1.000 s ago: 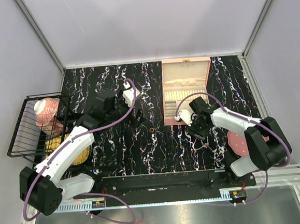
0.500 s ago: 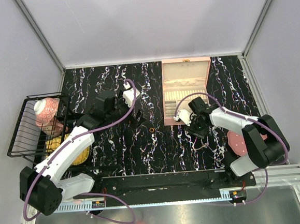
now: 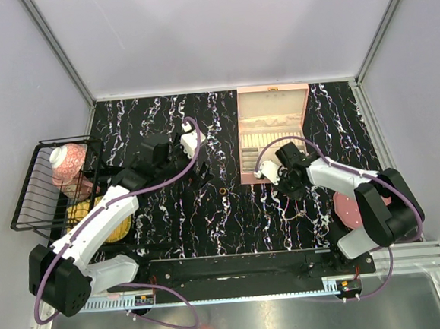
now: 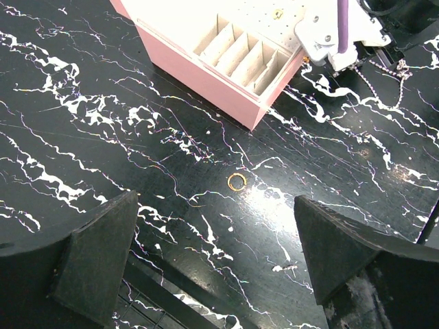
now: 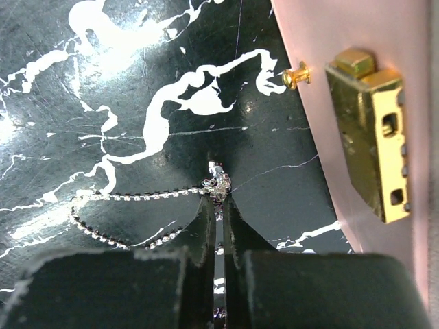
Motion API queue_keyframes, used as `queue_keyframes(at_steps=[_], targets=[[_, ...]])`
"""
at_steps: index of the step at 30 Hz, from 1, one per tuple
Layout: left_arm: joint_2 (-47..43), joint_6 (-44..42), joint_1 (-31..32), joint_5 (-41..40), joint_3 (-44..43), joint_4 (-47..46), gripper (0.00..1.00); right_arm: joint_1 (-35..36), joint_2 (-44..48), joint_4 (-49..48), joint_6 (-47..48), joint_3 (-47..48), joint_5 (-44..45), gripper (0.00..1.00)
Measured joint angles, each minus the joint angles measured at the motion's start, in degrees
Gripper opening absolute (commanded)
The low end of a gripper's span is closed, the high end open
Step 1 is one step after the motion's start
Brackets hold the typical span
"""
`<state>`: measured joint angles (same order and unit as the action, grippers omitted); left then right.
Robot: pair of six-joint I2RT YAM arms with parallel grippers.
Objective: Organize the mixed jewelry
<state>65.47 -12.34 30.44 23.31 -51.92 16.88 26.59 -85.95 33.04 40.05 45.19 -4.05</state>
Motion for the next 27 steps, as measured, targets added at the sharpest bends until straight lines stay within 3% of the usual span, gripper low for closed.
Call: queue_keyframes(at_steps=[18,27], targets=[[0.5,-0.5,0.4,1.5,0.0,-0.3,0.99,0.0,6.8,12.4,-3.5,13.3,-1.9,0.0],[4.8,0.9,5.4,3.1,-3.7,-0.4,0.99,0.0,8.8,19.3,-6.4,22.7,-5.7,0.0]])
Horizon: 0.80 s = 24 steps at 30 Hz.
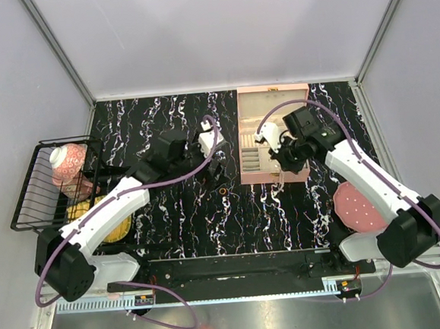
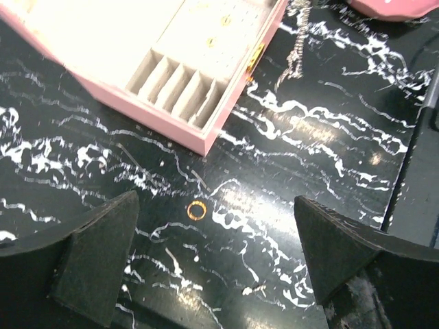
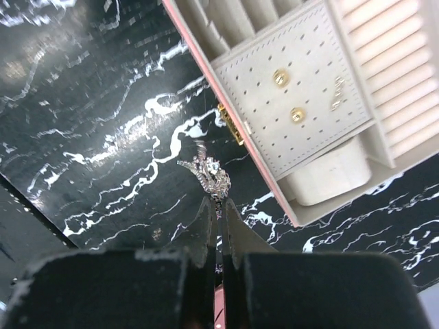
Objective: Organize the mixed jewelry
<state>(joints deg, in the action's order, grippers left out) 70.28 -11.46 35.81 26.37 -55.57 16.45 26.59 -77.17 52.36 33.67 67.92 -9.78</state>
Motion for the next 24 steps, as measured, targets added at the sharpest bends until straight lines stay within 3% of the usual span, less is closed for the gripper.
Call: queue_keyframes(at_steps=[9,24], targets=[[7.7,3.3,5.8,-0.5,-11.4,-2.2,0.98,0.0,1.8,3.6,-2.5,11.5,-3.2,0.0],[17.2,6.4,8.8,-2.3,-14.9,-9.4,0.99,0.0,1.0,5.4,-7.0,21.8,-3.5,0.0]])
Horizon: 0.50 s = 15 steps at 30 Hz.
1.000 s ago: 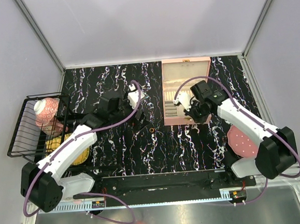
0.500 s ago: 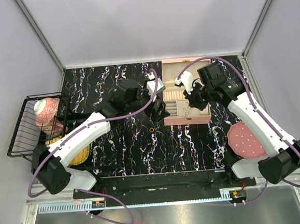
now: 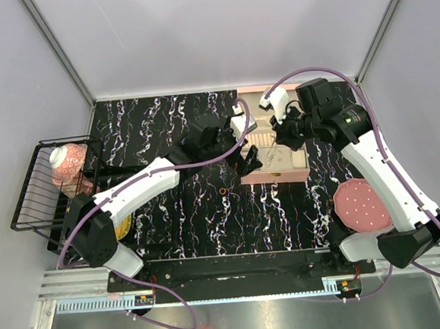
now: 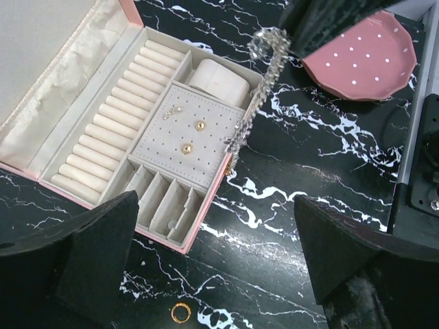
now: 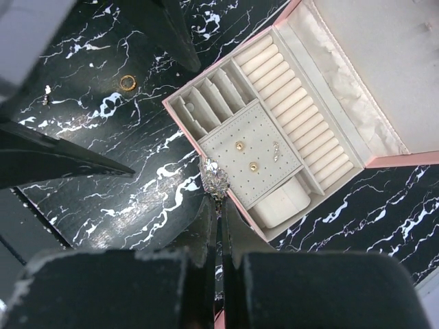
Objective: Organize the mixed jewelry
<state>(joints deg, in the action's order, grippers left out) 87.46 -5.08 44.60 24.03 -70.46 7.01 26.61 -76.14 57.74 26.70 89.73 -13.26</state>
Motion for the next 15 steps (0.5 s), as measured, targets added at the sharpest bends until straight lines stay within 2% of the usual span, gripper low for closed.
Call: queue_keyframes(at_steps=[7,15], targets=[[3.3,2.6,0.0,0.2,-4.0,-1.6,0.98,0.0,-1.3,1.1,-1.8,2.8,-1.3,0.0],[6.4,3.5,0.0,2.1,-8.5,-1.2,0.87,0.0,-1.9,2.3,-2.8,3.3,-1.4,0.0]])
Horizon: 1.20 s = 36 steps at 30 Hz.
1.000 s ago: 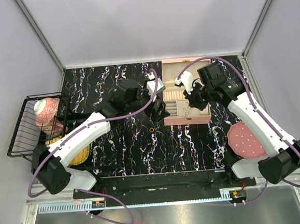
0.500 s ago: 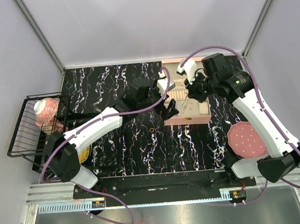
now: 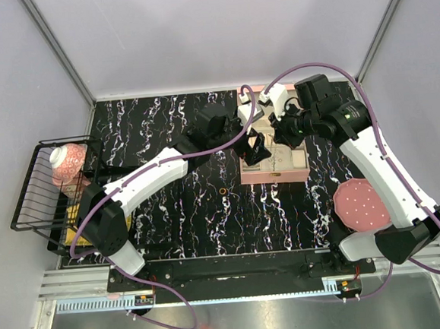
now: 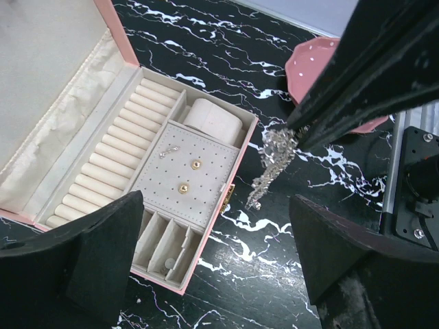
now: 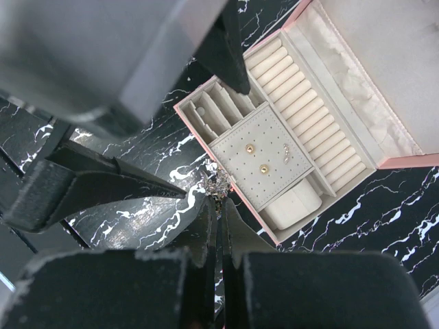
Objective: Organize the mixed jewelry
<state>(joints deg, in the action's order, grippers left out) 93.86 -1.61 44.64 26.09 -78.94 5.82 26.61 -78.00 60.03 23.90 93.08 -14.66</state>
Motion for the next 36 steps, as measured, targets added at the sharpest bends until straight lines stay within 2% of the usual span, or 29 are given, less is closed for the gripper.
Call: queue_keyframes(at_steps=[6,12,22,28,36], targets=[[0.6,-0.1,0.3,2.2,-0.1,0.2,0.82,0.0,-0.1,0.3,-0.2,1.5,0.0,0.0],[0.6,-0.4,0.6,3.8,0.0,0.0,0.71,0.0,-0.3,0.5,-0.4,1.9,0.0,0.0],[0.9,-0.4,0.7,4.2,1.4,-1.9,0.69,0.0,-0.4,1.0,-0.7,1.9,0.1,0.0],[1.8,-0.3,0.8,4.2,1.7,-3.1,0.59,0.0,-0.4,1.2,-0.8,1.9,0.1,0.0],[2.0,-0.2,0.8,4.2,1.7,-4.1,0.55,0.0,-0.4,1.3,-0.8,1.9,0.1,0.0]])
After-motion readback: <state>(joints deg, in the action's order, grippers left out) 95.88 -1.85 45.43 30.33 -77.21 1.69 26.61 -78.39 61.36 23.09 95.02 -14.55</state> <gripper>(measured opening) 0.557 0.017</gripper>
